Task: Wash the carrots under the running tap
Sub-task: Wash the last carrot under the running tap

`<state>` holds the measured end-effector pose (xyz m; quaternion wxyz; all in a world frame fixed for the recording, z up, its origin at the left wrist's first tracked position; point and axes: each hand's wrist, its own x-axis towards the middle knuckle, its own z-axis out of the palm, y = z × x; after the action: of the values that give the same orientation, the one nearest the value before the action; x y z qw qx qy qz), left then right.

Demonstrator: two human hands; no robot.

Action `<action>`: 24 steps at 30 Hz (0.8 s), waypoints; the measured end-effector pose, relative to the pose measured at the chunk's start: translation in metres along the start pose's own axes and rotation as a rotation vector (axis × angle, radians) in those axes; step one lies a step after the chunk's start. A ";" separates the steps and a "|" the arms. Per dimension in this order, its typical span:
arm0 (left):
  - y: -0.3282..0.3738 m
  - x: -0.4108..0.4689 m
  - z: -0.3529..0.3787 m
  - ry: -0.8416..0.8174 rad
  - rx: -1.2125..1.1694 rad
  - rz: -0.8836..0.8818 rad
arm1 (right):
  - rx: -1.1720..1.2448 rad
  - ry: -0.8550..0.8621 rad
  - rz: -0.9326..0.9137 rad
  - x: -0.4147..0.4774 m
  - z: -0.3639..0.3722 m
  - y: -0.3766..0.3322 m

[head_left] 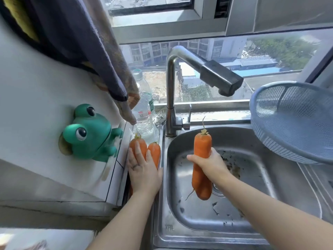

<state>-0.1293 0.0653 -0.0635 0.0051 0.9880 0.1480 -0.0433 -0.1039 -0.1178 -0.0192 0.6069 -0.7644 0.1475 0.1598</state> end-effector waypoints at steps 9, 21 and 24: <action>0.003 0.010 0.008 0.033 0.088 -0.014 | -0.016 -0.042 0.000 0.010 -0.006 0.003; -0.003 0.011 0.004 0.112 -0.032 0.112 | -0.033 -0.070 0.026 0.016 -0.003 0.005; -0.003 0.005 0.014 0.200 -0.095 0.154 | -0.018 -0.071 0.024 0.015 0.000 0.005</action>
<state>-0.1266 0.0693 -0.0779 0.0403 0.9945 0.0734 0.0630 -0.0927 -0.1198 -0.0298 0.6028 -0.7619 0.1334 0.1956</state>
